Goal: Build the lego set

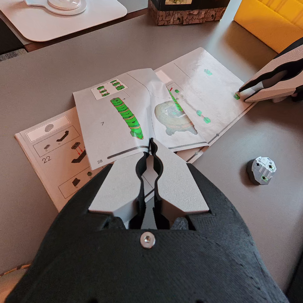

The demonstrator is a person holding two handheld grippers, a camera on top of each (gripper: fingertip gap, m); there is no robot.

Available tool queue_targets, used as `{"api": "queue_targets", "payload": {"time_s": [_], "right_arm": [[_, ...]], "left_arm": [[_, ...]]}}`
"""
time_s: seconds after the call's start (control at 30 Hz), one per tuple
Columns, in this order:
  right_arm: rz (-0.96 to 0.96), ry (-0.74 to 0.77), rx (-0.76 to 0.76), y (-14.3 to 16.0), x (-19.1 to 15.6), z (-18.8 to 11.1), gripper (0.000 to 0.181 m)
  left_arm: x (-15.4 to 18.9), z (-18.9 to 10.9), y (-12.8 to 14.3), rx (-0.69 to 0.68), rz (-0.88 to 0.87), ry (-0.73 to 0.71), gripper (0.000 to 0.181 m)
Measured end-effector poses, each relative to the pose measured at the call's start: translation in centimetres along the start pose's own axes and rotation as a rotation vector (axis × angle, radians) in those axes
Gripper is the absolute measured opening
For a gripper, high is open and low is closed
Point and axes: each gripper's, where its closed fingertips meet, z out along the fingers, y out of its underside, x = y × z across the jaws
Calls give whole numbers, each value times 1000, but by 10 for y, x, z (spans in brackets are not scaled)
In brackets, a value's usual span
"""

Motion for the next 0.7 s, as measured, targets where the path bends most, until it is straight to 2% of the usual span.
{"api": "queue_targets", "payload": {"time_s": [0.6, 0.7], "right_arm": [[16, -8, 2, 0, 0, -1, 22], [18, -9, 2, 0, 0, -1, 22]], "left_arm": [[3, 1, -1, 2, 3, 10, 0], [13, 6, -4, 18, -51, 68, 0]]}}
